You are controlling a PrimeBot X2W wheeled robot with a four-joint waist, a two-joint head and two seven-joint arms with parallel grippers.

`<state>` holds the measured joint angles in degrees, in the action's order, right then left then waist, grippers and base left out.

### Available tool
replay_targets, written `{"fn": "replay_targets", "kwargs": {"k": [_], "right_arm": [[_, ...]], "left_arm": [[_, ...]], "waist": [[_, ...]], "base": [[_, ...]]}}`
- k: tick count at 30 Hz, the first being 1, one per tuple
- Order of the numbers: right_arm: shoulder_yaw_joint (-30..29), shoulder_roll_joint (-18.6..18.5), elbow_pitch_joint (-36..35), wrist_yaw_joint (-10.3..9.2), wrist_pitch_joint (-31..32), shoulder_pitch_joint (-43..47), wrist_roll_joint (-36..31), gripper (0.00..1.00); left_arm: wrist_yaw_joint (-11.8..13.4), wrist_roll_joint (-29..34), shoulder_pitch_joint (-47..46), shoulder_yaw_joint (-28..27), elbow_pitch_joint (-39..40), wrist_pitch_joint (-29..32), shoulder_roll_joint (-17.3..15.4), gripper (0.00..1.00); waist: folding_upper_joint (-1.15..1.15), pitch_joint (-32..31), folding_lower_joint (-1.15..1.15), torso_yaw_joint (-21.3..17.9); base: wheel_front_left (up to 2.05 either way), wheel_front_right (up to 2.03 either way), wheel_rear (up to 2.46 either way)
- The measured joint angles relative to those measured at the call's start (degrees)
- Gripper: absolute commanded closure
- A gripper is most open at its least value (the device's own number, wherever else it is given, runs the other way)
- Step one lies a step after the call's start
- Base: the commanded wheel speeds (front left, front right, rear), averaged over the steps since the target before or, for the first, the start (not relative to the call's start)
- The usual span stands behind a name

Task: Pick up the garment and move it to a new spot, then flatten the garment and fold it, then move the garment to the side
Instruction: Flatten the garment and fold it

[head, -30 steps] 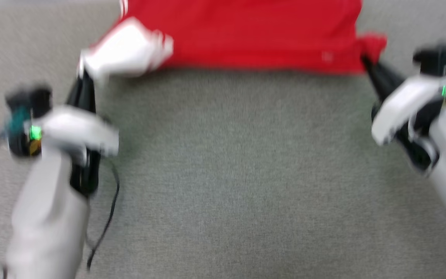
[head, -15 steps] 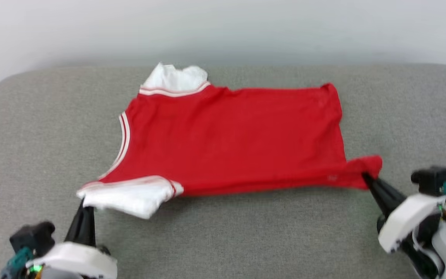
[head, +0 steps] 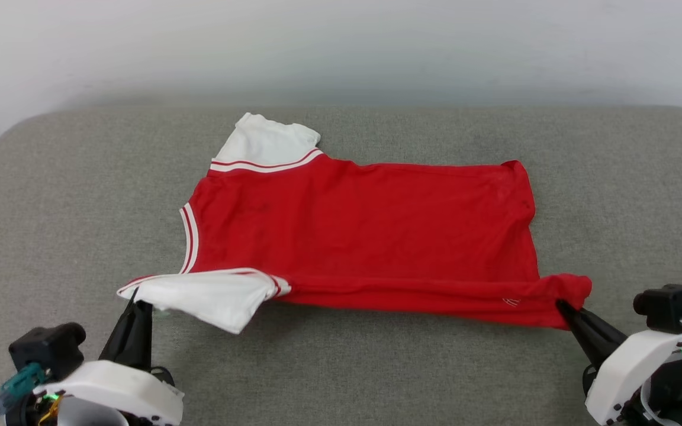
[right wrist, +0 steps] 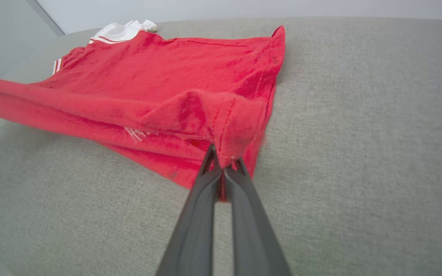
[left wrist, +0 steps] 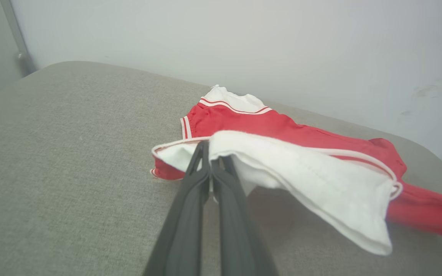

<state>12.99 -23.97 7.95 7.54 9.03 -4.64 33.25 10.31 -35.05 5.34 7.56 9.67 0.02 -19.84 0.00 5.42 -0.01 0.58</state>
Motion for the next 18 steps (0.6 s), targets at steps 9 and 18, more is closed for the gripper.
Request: {"fn": "replay_targets", "kwargs": {"k": [9,18], "right_arm": [[1.27,1.89,1.46,-0.02,10.43,-9.50,-3.53,1.00],[6.80,1.14,8.88,-0.02,7.67,-15.74,-3.10,0.23]], "left_arm": [[-2.85,-1.58,-14.11,3.25,-11.01,6.31,-0.25,1.00],[-5.75,-3.45,-20.04,4.83,-20.31,8.88,0.41,0.64]], "waist": [[0.00,8.28,0.02,-0.91],[0.00,13.13,0.03,-1.50]], "base": [[0.00,0.00,0.00],[0.00,0.00,0.00]]}}
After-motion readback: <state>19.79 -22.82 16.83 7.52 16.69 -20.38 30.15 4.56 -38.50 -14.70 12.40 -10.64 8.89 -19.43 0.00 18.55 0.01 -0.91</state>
